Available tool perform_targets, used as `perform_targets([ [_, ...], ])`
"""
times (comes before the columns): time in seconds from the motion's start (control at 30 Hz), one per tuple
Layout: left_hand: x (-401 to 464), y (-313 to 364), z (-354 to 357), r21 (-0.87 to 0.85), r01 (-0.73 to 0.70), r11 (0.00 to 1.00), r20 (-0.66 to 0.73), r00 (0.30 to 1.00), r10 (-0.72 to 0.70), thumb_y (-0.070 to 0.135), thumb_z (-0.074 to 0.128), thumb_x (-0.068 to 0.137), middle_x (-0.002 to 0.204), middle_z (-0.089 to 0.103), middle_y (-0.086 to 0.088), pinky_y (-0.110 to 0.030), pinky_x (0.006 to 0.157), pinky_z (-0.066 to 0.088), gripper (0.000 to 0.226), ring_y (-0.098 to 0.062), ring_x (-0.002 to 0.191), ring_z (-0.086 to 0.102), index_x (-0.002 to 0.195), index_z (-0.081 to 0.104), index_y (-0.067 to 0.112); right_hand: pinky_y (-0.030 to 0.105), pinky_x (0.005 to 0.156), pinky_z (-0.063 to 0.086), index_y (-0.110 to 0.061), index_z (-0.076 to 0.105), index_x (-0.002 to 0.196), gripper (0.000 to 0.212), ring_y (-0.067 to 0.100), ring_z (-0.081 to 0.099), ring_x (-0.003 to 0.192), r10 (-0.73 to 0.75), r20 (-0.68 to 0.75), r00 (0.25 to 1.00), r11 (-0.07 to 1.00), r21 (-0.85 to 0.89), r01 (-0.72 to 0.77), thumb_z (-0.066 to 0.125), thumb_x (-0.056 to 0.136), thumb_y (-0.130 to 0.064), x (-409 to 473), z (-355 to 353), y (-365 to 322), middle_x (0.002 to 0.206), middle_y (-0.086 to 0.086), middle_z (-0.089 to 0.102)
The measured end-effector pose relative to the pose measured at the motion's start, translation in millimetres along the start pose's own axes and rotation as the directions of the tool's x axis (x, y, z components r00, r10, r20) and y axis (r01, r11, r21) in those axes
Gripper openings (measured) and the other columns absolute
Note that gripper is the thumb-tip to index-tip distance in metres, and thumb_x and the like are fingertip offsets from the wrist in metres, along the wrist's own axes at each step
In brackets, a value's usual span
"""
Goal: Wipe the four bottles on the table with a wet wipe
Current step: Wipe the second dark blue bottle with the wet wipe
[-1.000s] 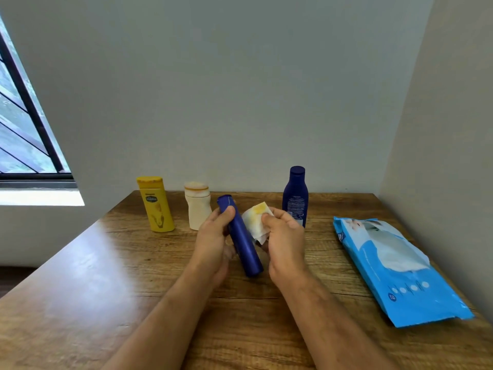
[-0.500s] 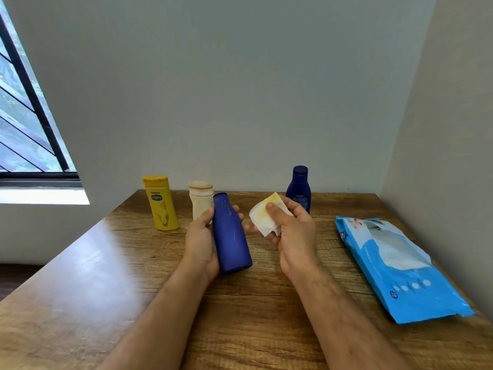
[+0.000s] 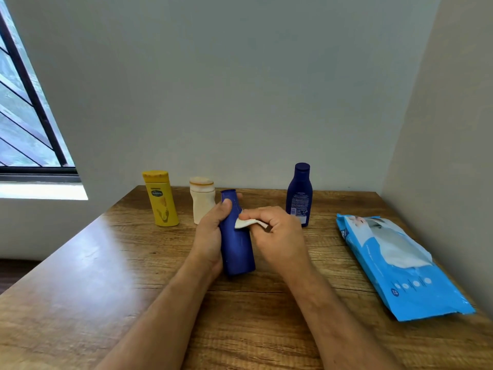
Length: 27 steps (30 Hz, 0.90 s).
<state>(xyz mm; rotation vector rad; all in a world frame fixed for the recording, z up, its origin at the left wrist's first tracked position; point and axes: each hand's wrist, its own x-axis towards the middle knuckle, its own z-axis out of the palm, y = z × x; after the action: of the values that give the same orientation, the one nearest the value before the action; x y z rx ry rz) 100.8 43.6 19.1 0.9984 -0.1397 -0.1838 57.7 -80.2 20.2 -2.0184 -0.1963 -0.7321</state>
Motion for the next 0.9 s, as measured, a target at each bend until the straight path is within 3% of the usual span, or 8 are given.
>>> perform_targets([
  [0.13,2.3,5.8,-6.0,-0.028,-0.033,0.999,-0.096,0.995,0.030,0.040,0.066,0.082,0.080,0.064,-0.013,-0.035,0.061,0.056,0.044,-0.024,0.066,0.062,0.108,0.061,0.005,0.018,0.081,0.056,-0.025,0.080,0.096,0.023,-0.001,0.068,0.091,-0.003,0.142,0.990,1.000,0.015,0.001,0.073,0.085,-0.006,-4.5,-6.1,0.1,0.093,-0.016,0.075],
  [0.23,7.3,9.2,-12.8,0.019,-0.110,0.994,-0.175,0.978,0.112,0.038,0.061,0.094,0.093,0.064,-0.022,-0.032,0.056,0.057,0.045,-0.025,0.066,0.065,0.117,0.059,0.000,0.017,0.074,0.057,-0.022,0.081,0.094,0.023,-0.001,0.069,0.085,0.038,0.236,0.971,0.999,0.013,-0.042,0.074,0.081,-0.004,-7.0,-8.8,-3.0,0.091,-0.011,0.076],
  [0.33,10.5,7.6,-13.2,0.027,-0.149,0.989,-0.179,0.972,0.151,0.035,0.061,0.096,0.108,0.067,-0.021,-0.036,0.061,0.059,0.047,-0.026,0.073,0.068,0.128,0.054,0.001,0.017,0.073,0.056,-0.022,0.080,0.097,0.021,0.000,0.068,0.086,0.004,0.159,0.987,0.999,0.043,-0.011,0.073,0.085,-0.007,-6.4,-6.2,-4.7,0.093,-0.012,0.075],
  [0.43,10.2,2.7,-9.3,0.061,-0.119,0.991,-0.116,0.985,0.125,0.039,0.066,0.088,0.109,0.067,-0.018,-0.044,0.080,0.055,0.055,-0.029,0.087,0.065,0.126,0.055,0.002,0.017,0.080,0.056,-0.021,0.079,0.102,0.020,0.000,0.067,0.093,-0.022,0.017,1.000,0.998,0.061,0.021,0.072,0.087,-0.009,-3.2,-2.5,-4.3,0.098,-0.012,0.074],
  [0.6,6.1,-4.9,-6.6,0.091,-0.059,0.994,0.054,0.997,0.054,0.024,0.061,0.092,0.092,0.073,-0.003,-0.029,0.068,0.058,0.034,-0.016,0.079,0.068,0.122,0.058,0.009,0.024,0.085,0.057,-0.021,0.078,0.104,0.016,0.002,0.067,0.095,0.060,-0.165,0.985,0.992,0.116,-0.041,0.071,0.091,-0.015,2.1,-4.3,-4.1,0.099,-0.011,0.071],
  [0.77,7.1,2.7,-8.4,0.025,-0.149,0.988,-0.035,0.988,0.150,0.036,0.067,0.085,0.099,0.069,-0.013,-0.035,0.069,0.059,0.063,-0.022,0.081,0.067,0.132,0.052,-0.003,0.018,0.077,0.057,-0.022,0.079,0.095,0.017,0.001,0.069,0.088,0.045,0.045,0.998,0.987,0.152,-0.052,0.075,0.086,-0.008,-3.1,-10.3,-9.3,0.091,-0.011,0.075],
  [0.9,8.6,7.2,-16.2,0.028,-0.206,0.978,-0.131,0.969,0.207,0.043,0.063,0.084,0.106,0.069,-0.016,-0.033,0.064,0.058,0.068,-0.023,0.081,0.067,0.134,0.054,-0.002,0.021,0.068,0.058,-0.019,0.082,0.088,0.016,0.006,0.071,0.079,0.059,0.254,0.965,0.991,0.105,-0.088,0.078,0.080,-0.005,-4.8,-13.6,-10.3,0.082,-0.007,0.076],
])
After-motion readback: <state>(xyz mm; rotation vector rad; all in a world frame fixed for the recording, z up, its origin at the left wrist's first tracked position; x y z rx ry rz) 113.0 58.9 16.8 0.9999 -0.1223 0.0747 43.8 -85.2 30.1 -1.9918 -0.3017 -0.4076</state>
